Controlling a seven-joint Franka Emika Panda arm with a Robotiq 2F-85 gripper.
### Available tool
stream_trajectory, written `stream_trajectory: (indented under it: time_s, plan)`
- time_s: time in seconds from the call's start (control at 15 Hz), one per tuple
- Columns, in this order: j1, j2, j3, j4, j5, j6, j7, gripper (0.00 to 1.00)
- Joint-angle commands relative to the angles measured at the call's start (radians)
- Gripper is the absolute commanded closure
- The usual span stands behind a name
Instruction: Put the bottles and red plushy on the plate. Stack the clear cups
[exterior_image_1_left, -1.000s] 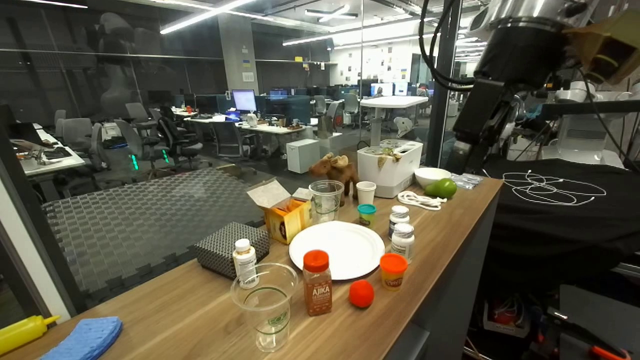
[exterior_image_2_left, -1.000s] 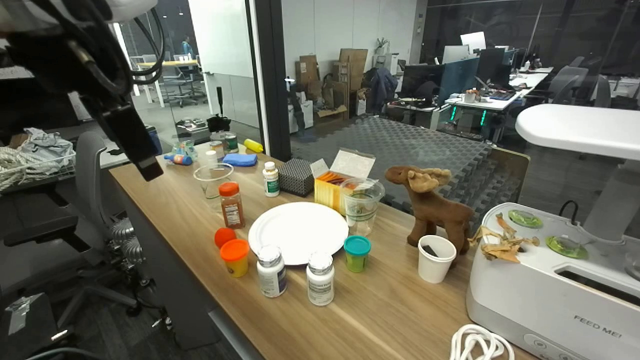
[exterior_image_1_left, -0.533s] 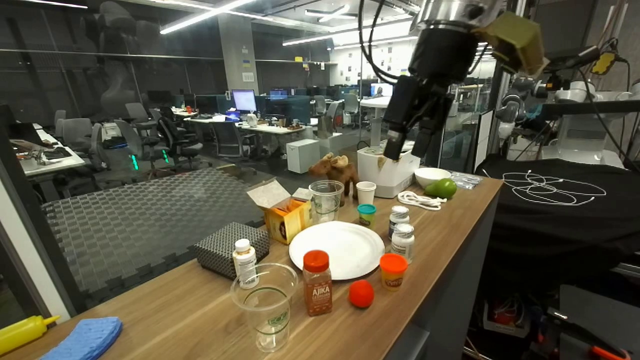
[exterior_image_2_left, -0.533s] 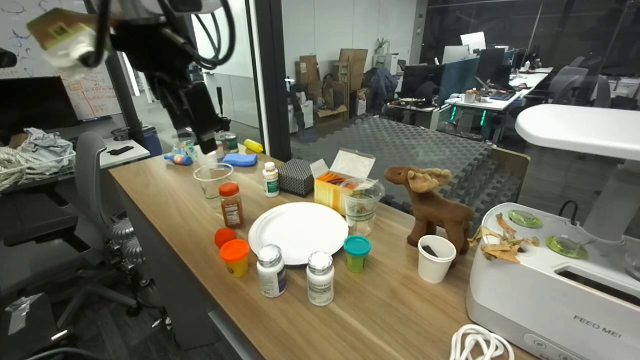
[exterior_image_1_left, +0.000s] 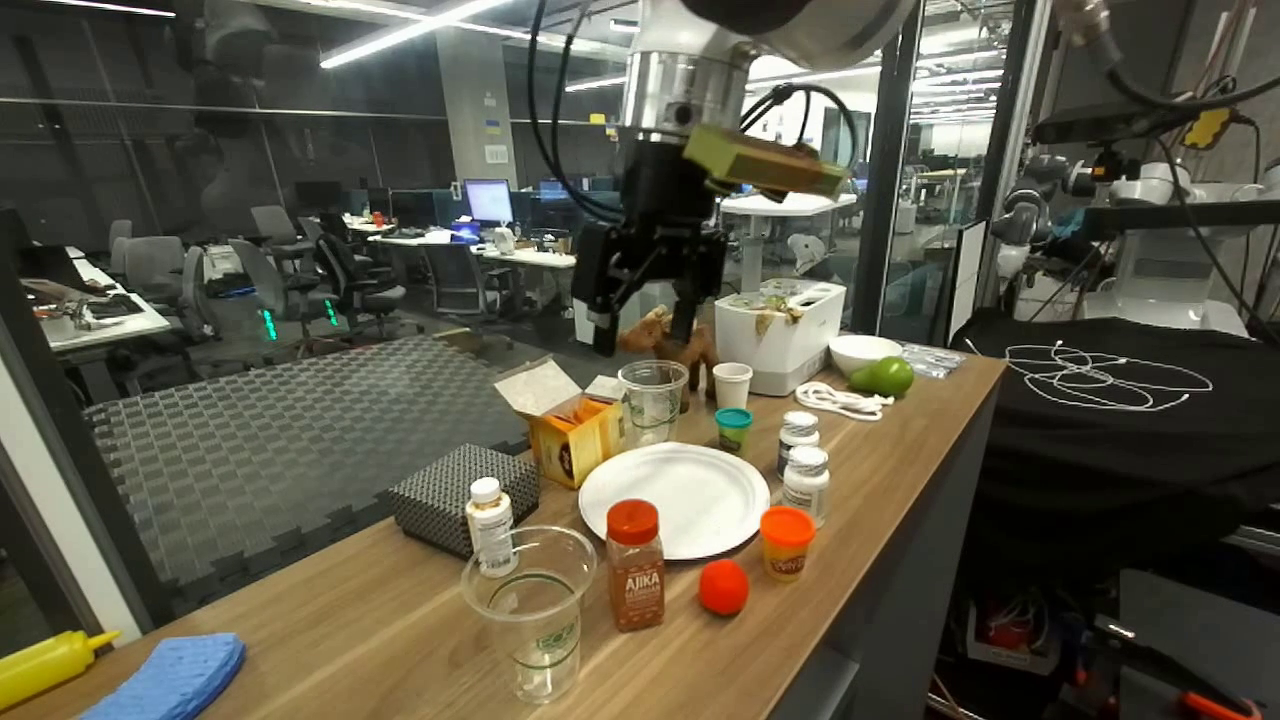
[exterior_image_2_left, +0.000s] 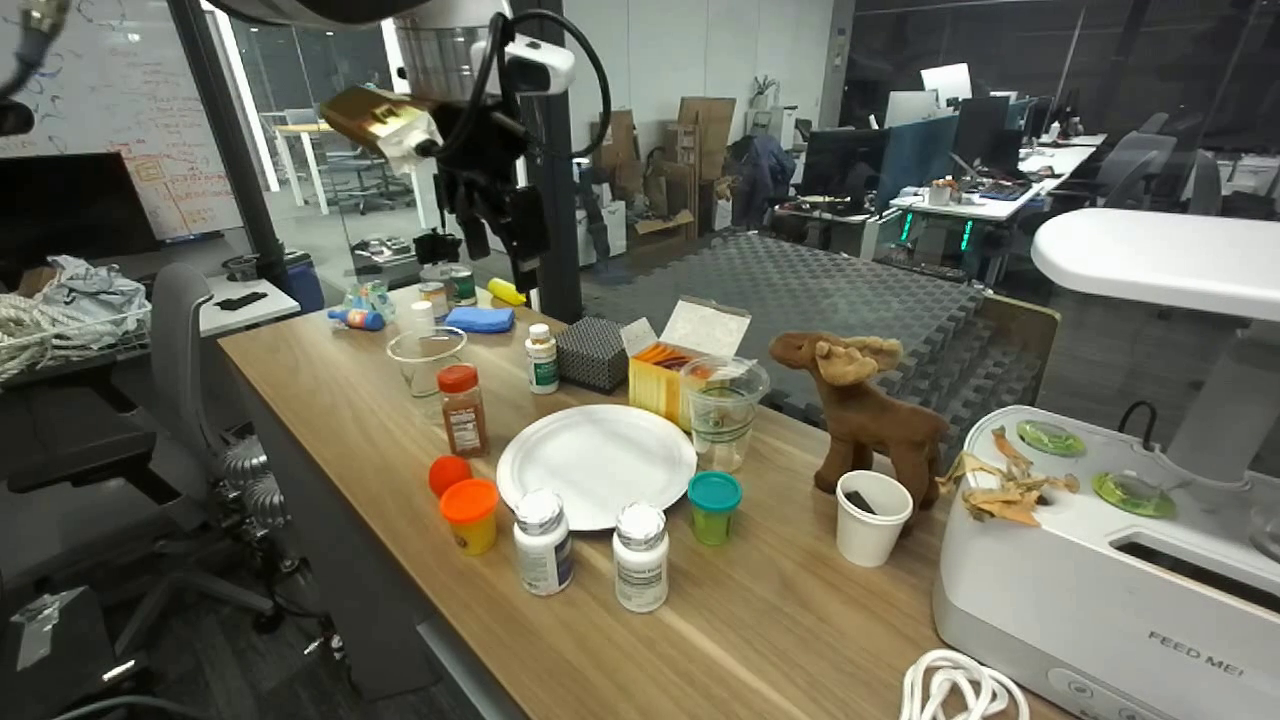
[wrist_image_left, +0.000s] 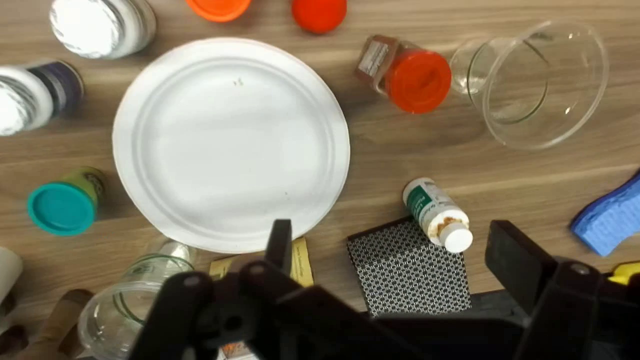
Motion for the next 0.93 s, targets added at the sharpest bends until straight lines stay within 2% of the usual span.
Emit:
stream_trajectory:
  time_s: [0.0, 0.2, 0.4, 0.6, 0.87]
  plan:
    - [0.029, 0.203, 0.024, 0.254, -0.057, -0.063, 0.102, 0.00]
    - [0.079, 0.331, 0.024, 0.414, -0.110, -0.133, 0.145, 0.00]
    - [0.130, 0.414, 0.021, 0.524, -0.151, -0.224, 0.150, 0.00]
    - [0.175, 0.487, 0.012, 0.609, -0.196, -0.284, 0.161, 0.00]
    - [0.196, 0.577, 0.010, 0.691, -0.208, -0.325, 0.141, 0.00]
